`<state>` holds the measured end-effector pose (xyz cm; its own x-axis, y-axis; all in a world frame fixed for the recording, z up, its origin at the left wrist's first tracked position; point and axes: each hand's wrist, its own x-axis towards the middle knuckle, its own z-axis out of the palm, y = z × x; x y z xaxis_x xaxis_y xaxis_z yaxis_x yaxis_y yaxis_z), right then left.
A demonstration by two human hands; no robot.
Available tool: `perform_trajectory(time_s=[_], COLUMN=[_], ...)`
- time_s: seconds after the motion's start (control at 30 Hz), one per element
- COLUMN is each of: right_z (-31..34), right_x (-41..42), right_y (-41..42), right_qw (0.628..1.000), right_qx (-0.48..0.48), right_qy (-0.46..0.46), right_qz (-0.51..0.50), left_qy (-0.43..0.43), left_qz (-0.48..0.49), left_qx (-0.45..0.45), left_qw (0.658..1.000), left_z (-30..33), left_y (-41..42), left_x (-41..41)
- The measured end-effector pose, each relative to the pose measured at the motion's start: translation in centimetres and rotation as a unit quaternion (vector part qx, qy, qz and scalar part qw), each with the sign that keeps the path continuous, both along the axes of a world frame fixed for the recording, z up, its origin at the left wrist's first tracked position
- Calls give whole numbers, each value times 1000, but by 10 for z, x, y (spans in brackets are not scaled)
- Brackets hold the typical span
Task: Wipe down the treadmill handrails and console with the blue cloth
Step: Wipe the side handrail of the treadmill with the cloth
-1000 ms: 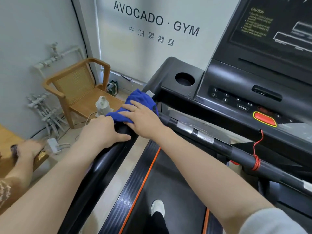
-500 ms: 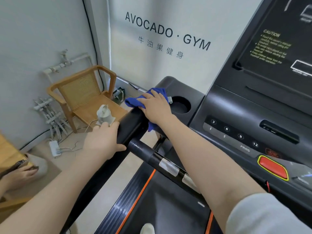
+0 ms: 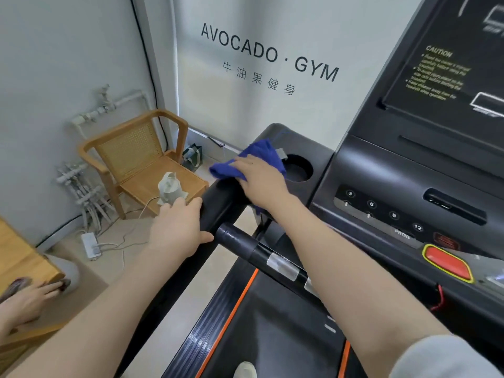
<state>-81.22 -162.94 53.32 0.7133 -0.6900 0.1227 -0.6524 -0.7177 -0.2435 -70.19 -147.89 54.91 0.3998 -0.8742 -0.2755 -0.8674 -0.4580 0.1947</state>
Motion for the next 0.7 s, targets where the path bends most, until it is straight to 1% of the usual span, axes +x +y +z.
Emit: perform_trajectory(time_s=[0.07,0.2,0.23,0.3,0.33,0.4,0.53,0.63,0.7], right_z=[-3,-16,-18,-18,-18,-17,-10,0,3], right_x=[-2,-4,-3,-2,-3,-7,-7,-6,-10], right_y=[21,42,43,43,40,32,6,-22,-43], right_qw=[1000,999,999,999,999,999,999,997,995], right_qx=[0,-48,-46,-39,-32,-20,-4,19,25], right_qy=[6,18,18,25,27,29,41,44,55], right_qz=[13,6,1,3,8,9,-29,-58,-76], left_qy=[-17,-72,-70,-34,-18,-14,-10,-39,-53], left_qz=[-12,-43,-46,-41,-39,-48,-94,-127,-127], left_qx=[0,-1,0,-6,-16,-46,-84,-85,-85], left_qw=[1000,996,996,999,999,998,992,987,987], left_z=[-1,-3,-4,0,2,5,3,-6,-11], left_y=[1,5,5,1,-3,-12,-34,-52,-62], left_x=[0,-2,-1,2,2,-3,-14,-16,-17])
